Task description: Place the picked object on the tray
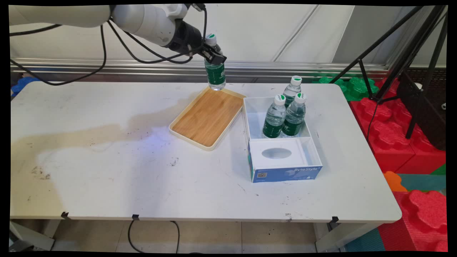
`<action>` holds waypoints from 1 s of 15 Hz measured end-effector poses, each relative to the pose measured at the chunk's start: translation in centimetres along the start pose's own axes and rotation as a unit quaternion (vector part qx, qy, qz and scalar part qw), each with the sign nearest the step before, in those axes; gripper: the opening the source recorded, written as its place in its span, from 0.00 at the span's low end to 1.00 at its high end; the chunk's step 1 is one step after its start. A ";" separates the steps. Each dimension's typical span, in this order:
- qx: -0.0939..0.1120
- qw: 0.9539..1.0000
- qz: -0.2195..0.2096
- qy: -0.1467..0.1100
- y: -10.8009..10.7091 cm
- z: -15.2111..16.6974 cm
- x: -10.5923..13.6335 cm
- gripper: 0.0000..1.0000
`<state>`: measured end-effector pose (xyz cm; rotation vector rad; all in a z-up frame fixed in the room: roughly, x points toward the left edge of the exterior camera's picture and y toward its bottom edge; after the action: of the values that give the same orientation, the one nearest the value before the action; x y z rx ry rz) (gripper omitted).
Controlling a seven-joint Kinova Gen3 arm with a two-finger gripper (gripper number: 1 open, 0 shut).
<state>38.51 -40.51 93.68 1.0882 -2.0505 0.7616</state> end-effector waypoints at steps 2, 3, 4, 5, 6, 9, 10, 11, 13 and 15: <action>0.005 1.000 -0.001 -0.003 -0.4 1.1 -0.3 0.00; 0.007 1.000 0.000 -0.005 -0.7 2.1 -0.5 0.00; 0.008 1.000 0.002 -0.007 -0.9 3.1 -0.6 0.00; 0.008 1.000 0.003 -0.008 -1.1 4.0 -0.8 0.00; 0.008 1.000 0.004 -0.009 -1.2 4.6 -0.8 0.00; 0.004 1.000 0.007 -0.013 -1.3 7.5 -1.4 0.00; 0.002 1.000 0.008 -0.015 -1.3 8.4 -1.5 0.00; 0.001 1.000 0.008 -0.016 -1.2 8.9 -1.7 0.00; -0.001 1.000 0.009 -0.021 -1.2 10.3 -2.1 0.00; -0.004 1.000 0.010 -0.025 -1.0 11.7 -2.5 0.00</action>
<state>37.01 -48.58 84.96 1.0954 -2.1076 0.7418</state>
